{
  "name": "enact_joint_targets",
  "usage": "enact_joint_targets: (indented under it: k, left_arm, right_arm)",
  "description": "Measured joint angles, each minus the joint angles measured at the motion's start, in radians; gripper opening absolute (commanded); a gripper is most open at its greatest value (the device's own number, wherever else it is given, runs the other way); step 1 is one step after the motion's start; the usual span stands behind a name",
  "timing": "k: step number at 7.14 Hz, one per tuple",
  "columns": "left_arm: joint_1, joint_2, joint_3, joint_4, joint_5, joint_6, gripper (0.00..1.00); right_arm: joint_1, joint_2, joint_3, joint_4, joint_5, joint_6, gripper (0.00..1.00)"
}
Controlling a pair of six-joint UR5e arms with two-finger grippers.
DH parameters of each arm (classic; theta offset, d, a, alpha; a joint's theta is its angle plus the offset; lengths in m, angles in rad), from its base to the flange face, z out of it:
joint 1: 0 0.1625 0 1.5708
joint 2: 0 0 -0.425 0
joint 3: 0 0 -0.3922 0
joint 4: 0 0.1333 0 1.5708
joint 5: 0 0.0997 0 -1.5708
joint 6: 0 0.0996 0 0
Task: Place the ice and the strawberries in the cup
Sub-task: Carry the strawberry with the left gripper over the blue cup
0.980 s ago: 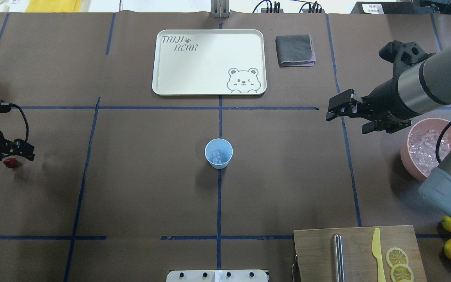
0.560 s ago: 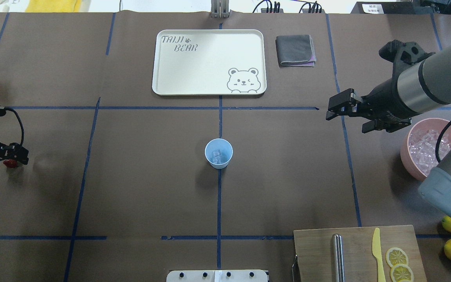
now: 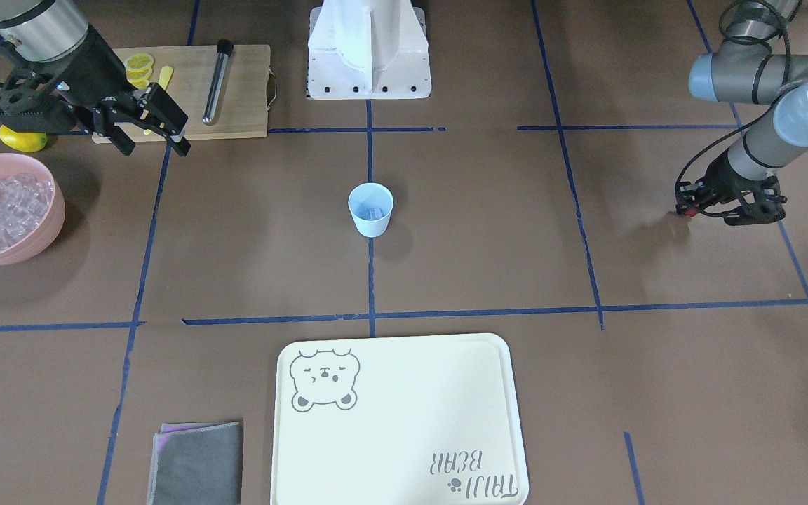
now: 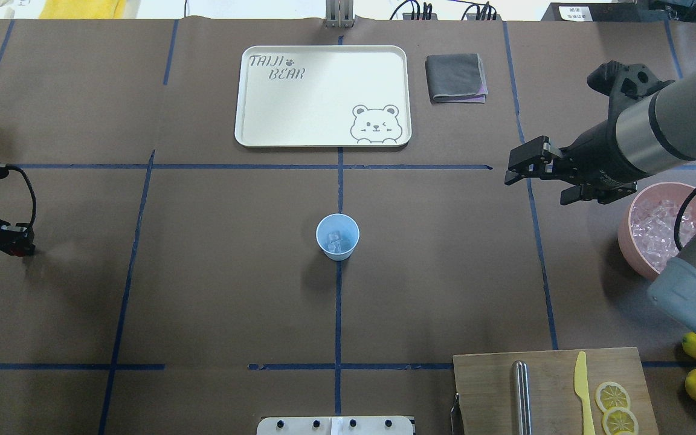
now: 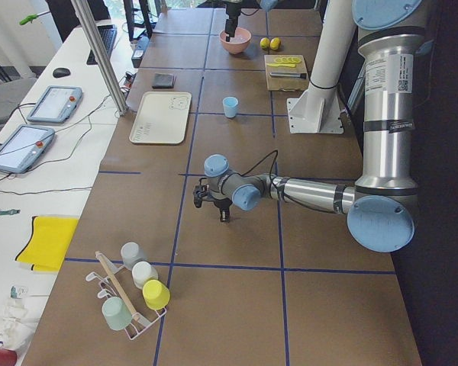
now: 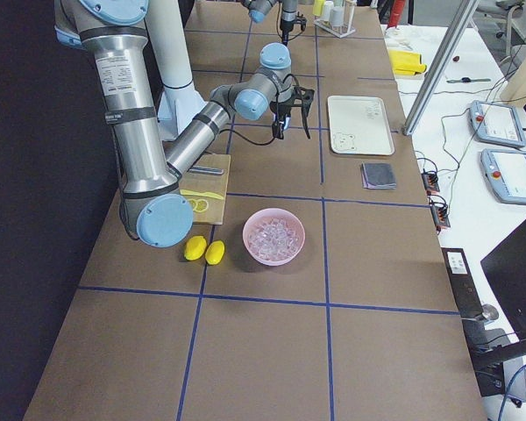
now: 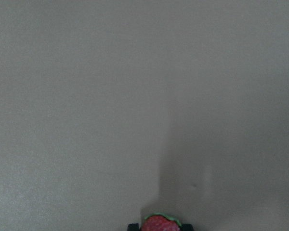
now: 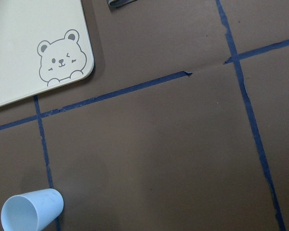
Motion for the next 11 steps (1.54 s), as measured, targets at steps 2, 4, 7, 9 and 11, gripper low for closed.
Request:
enact_joint_targets:
  k: [2,4,7,9,11]
  left_arm:
    - [0.003,-0.041,-0.093,0.004,-0.042,-0.123,0.00]
    - [0.036,-0.198,-0.173,0.006,-0.071,-0.396,0.00]
    - [0.276,-0.554,-0.120,0.007,0.034,-0.759,0.02]
    - [0.390,-0.675,-0.035,0.001,0.196,-0.794,0.06]
    - [0.411,-0.710,-0.011,-0.002,0.234,-0.798,0.15]
  right_arm:
    - [0.048,-0.042,0.020,-0.002,0.012,-0.042,1.00]
    - [0.136,-0.136,0.033,-0.004,0.064,-0.222,1.00]
    - [0.193,-0.194,0.032,-0.003,0.098,-0.327,1.00]
    - [0.195,-0.201,0.033,0.000,0.100,-0.330,1.00]
    - [0.195,-0.203,0.037,0.000,0.101,-0.331,1.00]
